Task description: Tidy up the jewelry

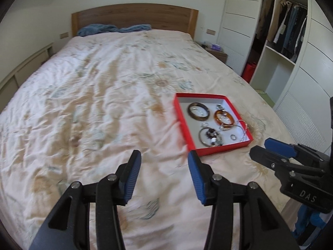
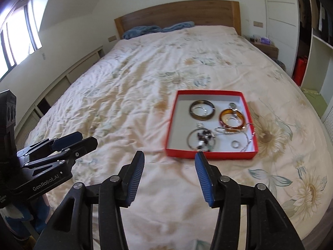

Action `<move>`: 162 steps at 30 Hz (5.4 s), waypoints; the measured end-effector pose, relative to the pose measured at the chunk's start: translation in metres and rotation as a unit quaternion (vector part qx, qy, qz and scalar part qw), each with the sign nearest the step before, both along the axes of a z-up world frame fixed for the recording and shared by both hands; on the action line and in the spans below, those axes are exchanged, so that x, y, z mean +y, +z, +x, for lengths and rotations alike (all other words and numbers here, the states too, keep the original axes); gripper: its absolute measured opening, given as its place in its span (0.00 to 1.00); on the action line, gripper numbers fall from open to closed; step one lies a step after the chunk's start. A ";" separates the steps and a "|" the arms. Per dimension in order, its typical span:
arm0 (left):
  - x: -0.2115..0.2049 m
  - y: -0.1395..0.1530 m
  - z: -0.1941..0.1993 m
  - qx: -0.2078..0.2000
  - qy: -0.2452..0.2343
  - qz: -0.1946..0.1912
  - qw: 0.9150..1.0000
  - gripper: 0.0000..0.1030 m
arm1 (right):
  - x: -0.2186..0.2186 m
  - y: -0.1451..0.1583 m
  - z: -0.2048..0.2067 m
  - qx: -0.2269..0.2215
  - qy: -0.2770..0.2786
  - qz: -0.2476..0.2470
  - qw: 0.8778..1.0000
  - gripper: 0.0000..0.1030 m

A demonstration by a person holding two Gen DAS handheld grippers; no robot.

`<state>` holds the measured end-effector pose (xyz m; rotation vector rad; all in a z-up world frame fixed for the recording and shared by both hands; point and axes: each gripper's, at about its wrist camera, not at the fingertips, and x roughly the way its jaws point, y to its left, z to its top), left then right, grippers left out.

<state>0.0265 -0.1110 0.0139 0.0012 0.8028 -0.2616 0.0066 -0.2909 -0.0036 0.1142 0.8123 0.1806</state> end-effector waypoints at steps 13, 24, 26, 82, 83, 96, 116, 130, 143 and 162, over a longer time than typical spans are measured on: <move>0.044 0.017 -0.046 -0.044 0.063 0.032 0.997 0.44 | 0.043 0.004 -0.036 -0.033 -0.006 -0.026 0.999 0.63; 0.078 0.023 -0.067 -0.064 0.104 0.028 0.992 0.44 | 0.054 0.002 -0.055 -0.040 -0.019 -0.033 0.998 0.65; 0.081 0.025 -0.070 -0.071 0.106 0.027 0.991 0.44 | 0.055 0.001 -0.056 -0.039 -0.020 -0.035 0.998 0.65; 0.071 -0.048 -0.017 0.002 0.098 0.067 0.993 0.51 | 0.035 -0.076 0.000 0.016 -0.051 -0.065 0.996 1.00; 0.071 -0.049 -0.016 0.003 0.097 0.068 0.993 0.51 | 0.035 -0.077 0.001 0.016 -0.049 -0.065 0.997 1.00; 0.064 -0.053 -0.013 0.009 0.090 0.076 0.993 0.51 | 0.035 -0.082 0.006 0.018 -0.043 -0.060 0.997 1.00; 0.058 -0.053 -0.014 0.008 0.086 0.084 0.993 0.51 | 0.029 -0.078 0.002 0.012 -0.046 -0.059 0.997 1.00; 0.056 -0.055 -0.014 0.013 0.080 0.087 0.993 0.51 | 0.023 -0.080 0.003 0.017 -0.047 -0.059 0.997 1.00; 0.056 -0.056 -0.013 0.013 0.080 0.087 0.993 0.51 | 0.025 -0.083 0.004 0.019 -0.044 -0.064 0.997 1.00; 0.058 -0.059 -0.013 0.017 0.079 0.085 0.993 0.51 | 0.027 -0.084 0.004 0.026 -0.045 -0.069 0.996 1.00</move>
